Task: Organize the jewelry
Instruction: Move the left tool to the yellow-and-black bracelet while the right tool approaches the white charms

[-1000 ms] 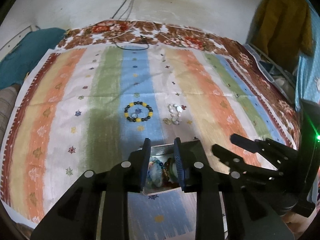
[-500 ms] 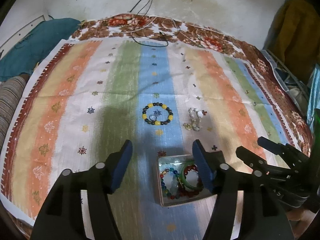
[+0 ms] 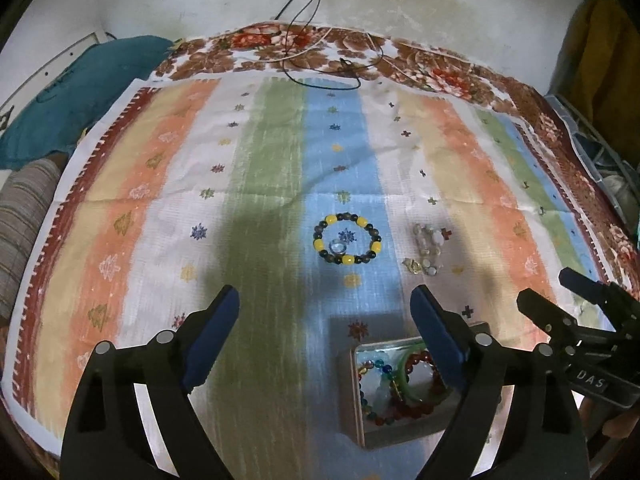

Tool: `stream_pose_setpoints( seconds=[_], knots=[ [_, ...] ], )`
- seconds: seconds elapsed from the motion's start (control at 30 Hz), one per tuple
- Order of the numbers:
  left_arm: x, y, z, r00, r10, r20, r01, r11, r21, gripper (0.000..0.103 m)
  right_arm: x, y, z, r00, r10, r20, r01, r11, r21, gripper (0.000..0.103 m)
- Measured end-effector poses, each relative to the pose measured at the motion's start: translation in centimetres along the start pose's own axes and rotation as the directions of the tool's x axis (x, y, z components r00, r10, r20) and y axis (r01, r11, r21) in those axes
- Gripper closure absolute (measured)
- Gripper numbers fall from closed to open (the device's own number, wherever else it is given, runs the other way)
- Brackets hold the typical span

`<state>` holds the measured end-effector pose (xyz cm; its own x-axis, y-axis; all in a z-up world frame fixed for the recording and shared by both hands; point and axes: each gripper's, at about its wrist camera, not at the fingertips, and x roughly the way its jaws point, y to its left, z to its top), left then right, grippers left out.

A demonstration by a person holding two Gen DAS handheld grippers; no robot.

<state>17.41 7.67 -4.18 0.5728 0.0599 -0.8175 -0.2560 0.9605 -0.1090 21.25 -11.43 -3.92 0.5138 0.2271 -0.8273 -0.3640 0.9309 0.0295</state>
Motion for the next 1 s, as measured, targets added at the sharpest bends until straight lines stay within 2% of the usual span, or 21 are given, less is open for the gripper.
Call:
stream_pose_setpoints(
  seconds=[0.2, 0.5, 1.0],
  knots=[
    [1.6, 0.3, 1.1, 1.0, 0.011, 0.002, -0.011, 1.0, -0.028, 0.015, 1.2, 0.1, 0.5, 1.0, -0.029, 0.007, 0.029, 0.999, -0.014, 0.017],
    [4.3, 0.5, 1.7, 0.999, 0.026, -0.03, -0.026, 0.999, -0.021, 0.013, 3.7, -1.1, 1.6, 0.999, -0.015, -0.029, 0.016, 0.999, 0.05, 0.017],
    [7.8, 1.0, 2.7, 0.998, 0.025, -0.058, -0.026, 0.999, -0.026, 0.013, 6.5, -1.4, 2.5, 0.999, -0.024, -0.047, 0.026, 0.999, 0.043, 0.017]
  ],
)
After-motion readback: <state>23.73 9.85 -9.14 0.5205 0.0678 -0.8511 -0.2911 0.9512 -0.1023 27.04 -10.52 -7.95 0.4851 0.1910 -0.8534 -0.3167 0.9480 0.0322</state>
